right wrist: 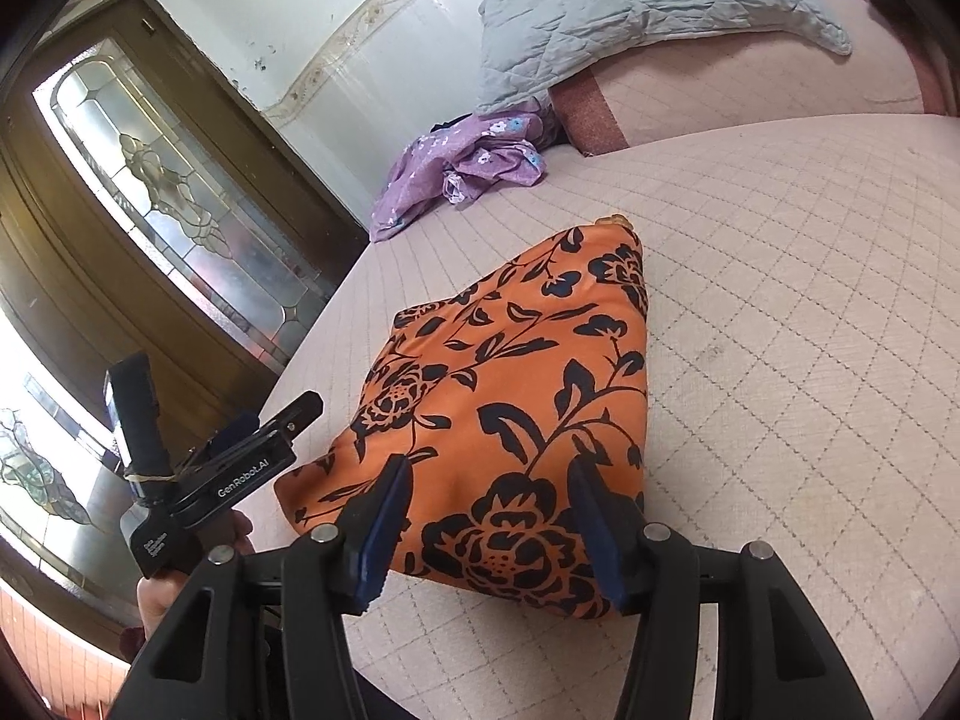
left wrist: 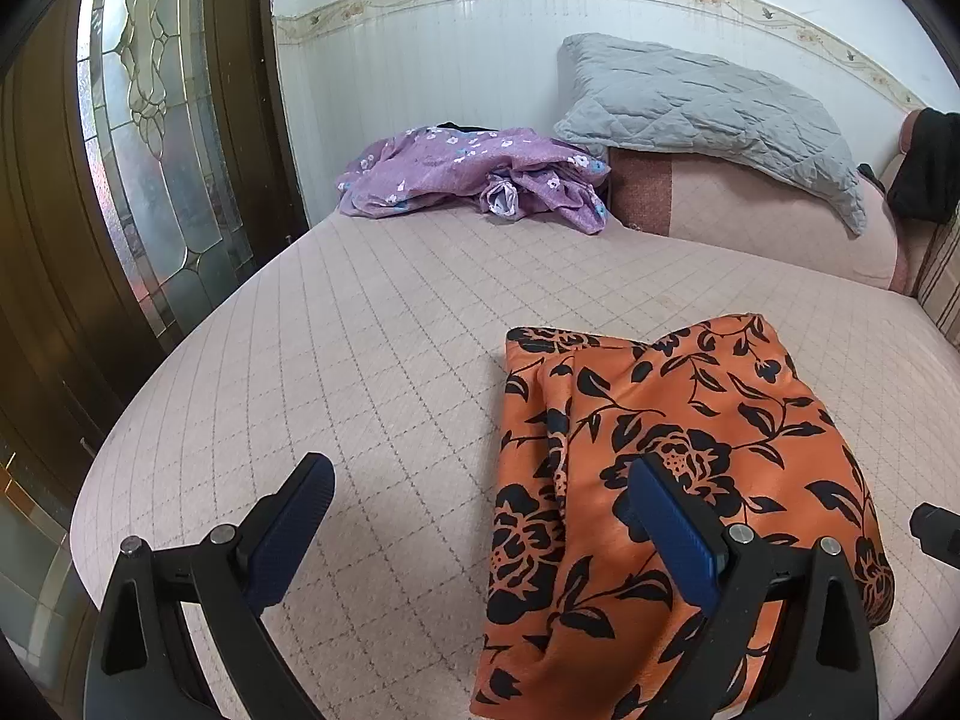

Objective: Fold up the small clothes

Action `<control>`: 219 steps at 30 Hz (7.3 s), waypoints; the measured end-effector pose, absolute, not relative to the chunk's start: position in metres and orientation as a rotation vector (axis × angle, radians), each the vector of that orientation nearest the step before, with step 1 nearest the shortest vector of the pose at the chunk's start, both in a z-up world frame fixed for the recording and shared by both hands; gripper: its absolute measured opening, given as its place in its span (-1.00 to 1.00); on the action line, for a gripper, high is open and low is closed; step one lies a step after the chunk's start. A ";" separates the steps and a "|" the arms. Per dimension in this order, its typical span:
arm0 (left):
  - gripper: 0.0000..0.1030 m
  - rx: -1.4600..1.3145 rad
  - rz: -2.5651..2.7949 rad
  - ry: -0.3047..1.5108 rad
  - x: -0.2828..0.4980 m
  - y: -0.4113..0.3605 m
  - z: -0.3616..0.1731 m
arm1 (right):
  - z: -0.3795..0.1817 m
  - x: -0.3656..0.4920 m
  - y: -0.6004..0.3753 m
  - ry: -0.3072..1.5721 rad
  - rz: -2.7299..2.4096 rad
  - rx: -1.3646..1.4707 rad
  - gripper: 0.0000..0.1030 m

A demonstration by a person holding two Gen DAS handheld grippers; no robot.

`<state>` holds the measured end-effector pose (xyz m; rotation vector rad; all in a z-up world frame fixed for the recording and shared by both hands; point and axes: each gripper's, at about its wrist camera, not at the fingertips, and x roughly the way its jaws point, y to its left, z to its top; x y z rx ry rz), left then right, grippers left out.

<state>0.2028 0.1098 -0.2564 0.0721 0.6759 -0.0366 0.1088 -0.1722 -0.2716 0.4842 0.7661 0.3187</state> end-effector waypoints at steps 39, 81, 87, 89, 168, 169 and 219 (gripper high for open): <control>0.91 0.059 -0.043 0.835 0.219 0.113 -0.276 | -0.291 0.147 -0.194 0.836 0.327 0.631 0.41; 0.93 -0.347 -0.421 1.181 0.250 0.098 -0.319 | -0.352 0.188 -0.216 0.926 0.426 0.882 0.61; 0.92 -0.426 -0.444 1.145 0.256 0.106 -0.320 | -0.353 0.203 -0.197 0.943 0.435 0.810 0.63; 0.73 -0.418 -0.440 1.131 0.258 0.104 -0.319 | -0.354 0.208 -0.192 0.943 0.444 0.782 0.63; 0.40 0.112 -0.266 0.881 0.211 -0.070 -0.312 | -0.339 0.168 -0.314 0.866 0.236 0.638 0.20; 0.46 0.110 -0.262 0.880 0.211 -0.068 -0.313 | -0.339 0.167 -0.314 0.868 0.232 0.635 0.24; 0.67 0.122 -0.062 0.596 0.117 -0.021 -0.193 | -0.238 0.064 -0.277 0.675 0.156 0.378 0.03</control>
